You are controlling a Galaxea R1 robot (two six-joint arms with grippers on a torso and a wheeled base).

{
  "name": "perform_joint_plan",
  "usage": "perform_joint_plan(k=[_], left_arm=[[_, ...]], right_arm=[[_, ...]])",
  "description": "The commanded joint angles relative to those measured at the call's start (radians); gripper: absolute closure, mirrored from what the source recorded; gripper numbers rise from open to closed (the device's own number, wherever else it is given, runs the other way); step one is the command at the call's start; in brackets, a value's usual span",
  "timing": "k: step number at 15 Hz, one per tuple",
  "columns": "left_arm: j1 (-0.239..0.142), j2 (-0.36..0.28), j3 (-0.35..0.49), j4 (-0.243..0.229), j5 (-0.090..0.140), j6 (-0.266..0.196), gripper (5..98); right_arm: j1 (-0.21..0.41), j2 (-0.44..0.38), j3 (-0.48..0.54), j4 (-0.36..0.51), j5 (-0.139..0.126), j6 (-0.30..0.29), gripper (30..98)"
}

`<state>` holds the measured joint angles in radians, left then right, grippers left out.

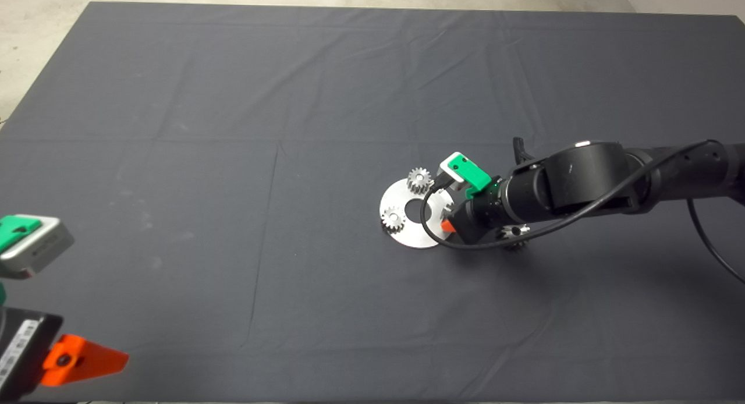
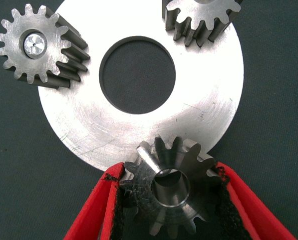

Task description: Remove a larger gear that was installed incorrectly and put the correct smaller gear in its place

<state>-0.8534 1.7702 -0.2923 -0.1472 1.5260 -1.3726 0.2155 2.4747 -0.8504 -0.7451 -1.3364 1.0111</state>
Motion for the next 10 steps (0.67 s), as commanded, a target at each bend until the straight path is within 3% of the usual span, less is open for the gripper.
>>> perform_joint_plan(k=[1, 10], left_arm=[[-0.004, -0.002, 0.012, -0.011, 0.036, -0.002, 5.3], [-0.004, -0.004, 0.012, -0.011, 0.036, -0.002, 5.3]], right_arm=[[0.015, 0.017, -0.013, -0.039, 0.002, 0.006, 88.2], [0.016, 0.033, -0.011, -0.039, 0.002, 0.018, 88.2]])
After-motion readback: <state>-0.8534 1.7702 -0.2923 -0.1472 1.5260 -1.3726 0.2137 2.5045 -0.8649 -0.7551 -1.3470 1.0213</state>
